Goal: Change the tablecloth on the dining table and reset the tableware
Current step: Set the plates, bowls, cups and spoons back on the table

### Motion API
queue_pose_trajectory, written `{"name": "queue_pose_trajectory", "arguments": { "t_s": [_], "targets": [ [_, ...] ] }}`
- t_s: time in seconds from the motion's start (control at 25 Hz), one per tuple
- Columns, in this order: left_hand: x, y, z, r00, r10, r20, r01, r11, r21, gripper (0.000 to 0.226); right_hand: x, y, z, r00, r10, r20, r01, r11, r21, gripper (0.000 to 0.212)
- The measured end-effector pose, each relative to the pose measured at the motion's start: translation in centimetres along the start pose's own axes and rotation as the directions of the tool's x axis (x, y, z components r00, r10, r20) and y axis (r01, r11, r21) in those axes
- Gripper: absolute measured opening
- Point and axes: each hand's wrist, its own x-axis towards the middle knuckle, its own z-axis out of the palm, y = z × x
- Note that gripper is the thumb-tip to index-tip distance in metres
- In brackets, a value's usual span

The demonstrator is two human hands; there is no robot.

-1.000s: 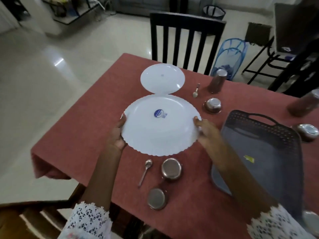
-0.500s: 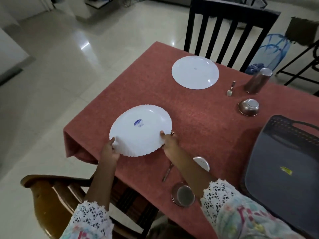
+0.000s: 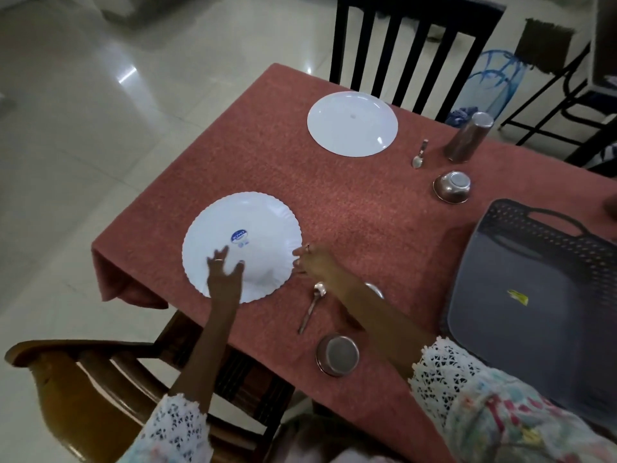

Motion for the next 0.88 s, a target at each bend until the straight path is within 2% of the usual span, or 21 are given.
{"name": "queue_pose_trajectory", "arguments": {
  "t_s": [0.04,0.12,0.2,0.24,0.32,0.4,0.48,0.64,0.72,0.8,0.88],
  "targets": [
    [-1.6,-0.2,1.3,0.989,0.137,0.049,-0.142,0.985,0.095,0.048,0.3,0.4,-1.2,0.988,-0.117,-0.101,0.097,0.977,-0.188,0.017],
    [-5.3,-0.6,3.5,0.912,0.343,0.225,-0.384,0.907,0.171,0.043,-0.3,1.5,-3.8,0.933,-0.307,-0.186,0.164,0.825,-0.541,0.020],
    [-8.1,-1.4,4.9,0.812,0.396,0.428,-0.508,0.841,0.186,0.046,-2.1,2.8,-6.4,0.921,-0.351,-0.171,0.121,0.673,-0.730,0.026],
    [-8.9,-2.1,5.4,0.760,0.404,0.508,-0.561,0.803,0.201,0.048,-3.1,3.8,-7.5,0.938,-0.324,-0.125,0.088,0.571,-0.816,0.035],
    [-9.3,-3.7,5.9,0.665,0.439,0.604,-0.674,0.701,0.233,0.054,-5.0,5.9,-9.0,0.966,-0.260,-0.008,0.106,0.422,-0.900,0.049],
    [-9.1,-5.1,6.3,0.602,0.455,0.657,-0.764,0.567,0.308,0.065,-6.1,8.1,-9.2,0.969,-0.243,0.049,0.145,0.394,-0.908,0.069],
    [-9.1,-5.9,6.7,0.568,0.479,0.669,-0.807,0.485,0.338,0.077,-6.1,9.5,-9.2,0.961,-0.275,0.036,0.144,0.383,-0.912,0.080],
    [-8.8,-6.2,7.5,0.550,0.459,0.698,-0.806,0.510,0.299,0.074,-5.7,9.4,-9.3,0.949,-0.315,-0.004,0.139,0.430,-0.892,0.077],
    [-9.0,-5.6,7.1,0.573,0.408,0.711,-0.771,0.563,0.297,0.072,-5.8,9.4,-9.2,0.947,-0.321,0.004,0.151,0.435,-0.887,0.080],
    [-10.0,-3.9,6.4,0.650,0.430,0.627,-0.693,0.675,0.255,0.066,-6.8,9.9,-9.4,0.921,-0.390,0.012,0.198,0.441,-0.876,0.076],
    [-12.2,-1.1,4.9,0.798,0.389,0.459,-0.497,0.857,0.137,0.045,-8.2,10.8,-9.6,0.862,-0.506,-0.021,0.254,0.466,-0.847,0.062]
  ]
}}
